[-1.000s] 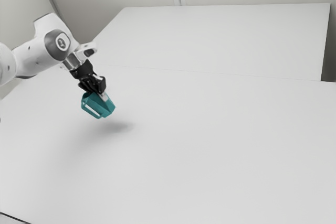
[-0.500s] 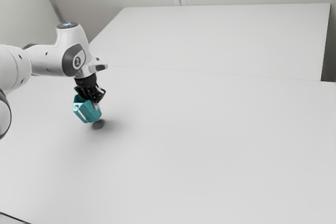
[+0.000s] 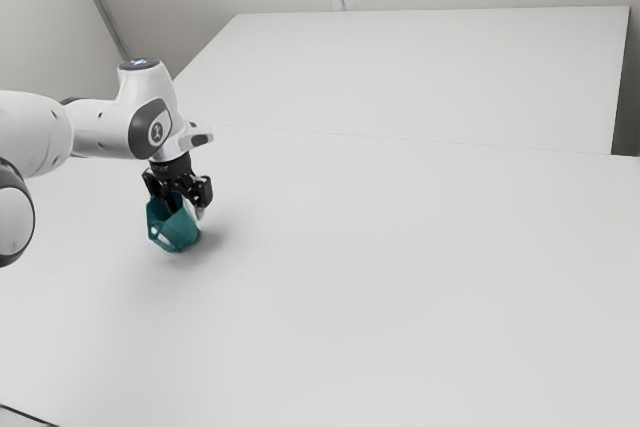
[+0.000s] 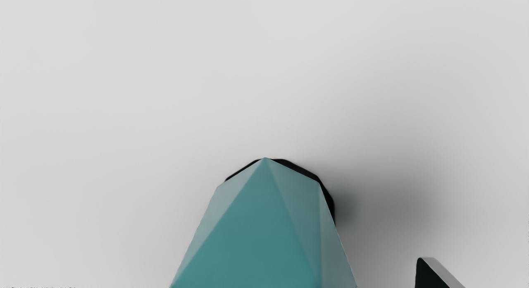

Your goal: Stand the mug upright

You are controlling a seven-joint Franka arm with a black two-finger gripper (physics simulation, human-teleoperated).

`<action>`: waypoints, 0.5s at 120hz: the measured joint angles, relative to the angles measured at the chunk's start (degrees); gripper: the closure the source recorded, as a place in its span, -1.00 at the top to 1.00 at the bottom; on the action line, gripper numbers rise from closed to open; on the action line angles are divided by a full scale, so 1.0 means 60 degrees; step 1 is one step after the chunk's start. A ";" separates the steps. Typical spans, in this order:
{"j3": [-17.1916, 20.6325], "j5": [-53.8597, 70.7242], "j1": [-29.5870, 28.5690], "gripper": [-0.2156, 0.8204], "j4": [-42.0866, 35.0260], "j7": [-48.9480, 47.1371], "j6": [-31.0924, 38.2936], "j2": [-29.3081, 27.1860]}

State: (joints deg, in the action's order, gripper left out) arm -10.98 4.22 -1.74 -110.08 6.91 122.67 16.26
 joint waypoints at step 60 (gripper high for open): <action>0.0724 0.0136 0.0625 0.54 0.4356 -0.0386 -0.4149 -0.1182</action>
State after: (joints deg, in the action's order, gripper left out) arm -6.64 5.04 2.01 -83.94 4.60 97.78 9.17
